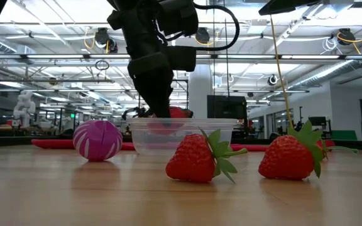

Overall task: Pick and placing Produce into tupperware
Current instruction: Put the red dragon fruit in the transparent bin, then put the red onion in the transparent bin

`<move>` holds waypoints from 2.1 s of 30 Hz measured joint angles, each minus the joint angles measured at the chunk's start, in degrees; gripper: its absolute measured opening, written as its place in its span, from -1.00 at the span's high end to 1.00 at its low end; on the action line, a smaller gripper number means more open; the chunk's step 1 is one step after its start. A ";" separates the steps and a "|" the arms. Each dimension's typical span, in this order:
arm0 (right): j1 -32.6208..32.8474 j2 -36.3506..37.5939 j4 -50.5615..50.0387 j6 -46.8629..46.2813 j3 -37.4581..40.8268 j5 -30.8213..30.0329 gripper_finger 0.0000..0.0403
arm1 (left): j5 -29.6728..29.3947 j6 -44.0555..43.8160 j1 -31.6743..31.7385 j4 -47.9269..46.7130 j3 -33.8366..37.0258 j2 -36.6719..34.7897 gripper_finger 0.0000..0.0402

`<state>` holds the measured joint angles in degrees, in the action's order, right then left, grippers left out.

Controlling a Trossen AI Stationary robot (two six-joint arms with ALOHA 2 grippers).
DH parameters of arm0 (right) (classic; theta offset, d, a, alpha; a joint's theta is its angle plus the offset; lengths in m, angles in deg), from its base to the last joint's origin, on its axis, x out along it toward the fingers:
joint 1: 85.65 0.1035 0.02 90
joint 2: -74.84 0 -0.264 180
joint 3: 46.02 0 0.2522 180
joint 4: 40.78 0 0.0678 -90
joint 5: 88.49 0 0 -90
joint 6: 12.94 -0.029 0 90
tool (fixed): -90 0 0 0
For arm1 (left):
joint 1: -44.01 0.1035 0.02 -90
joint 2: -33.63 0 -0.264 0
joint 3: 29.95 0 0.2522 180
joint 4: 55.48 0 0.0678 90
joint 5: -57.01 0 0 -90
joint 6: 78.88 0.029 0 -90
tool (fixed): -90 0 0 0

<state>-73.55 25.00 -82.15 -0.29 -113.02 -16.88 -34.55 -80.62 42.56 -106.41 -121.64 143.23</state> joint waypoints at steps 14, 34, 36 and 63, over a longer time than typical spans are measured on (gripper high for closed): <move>0.00 0.02 -0.02 0.02 0.02 0.00 0.07 | 0.66 -0.24 0.17 0.08 -0.07 3.11 -0.20; 0.00 0.02 0.00 0.04 0.04 0.02 0.07 | 1.29 0.17 0.26 0.04 -0.07 3.65 -0.20; -0.01 0.02 0.00 0.04 0.04 0.02 0.07 | 1.27 0.20 0.26 0.06 -0.07 3.65 -0.20; -0.01 0.02 -0.01 0.02 0.04 0.03 0.07 | -0.17 0.34 0.14 -20.68 -16.67 3.65 -0.70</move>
<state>-73.56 25.02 -82.16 -0.27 -112.97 -16.86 -34.72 -80.28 42.69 -127.09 -138.31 146.88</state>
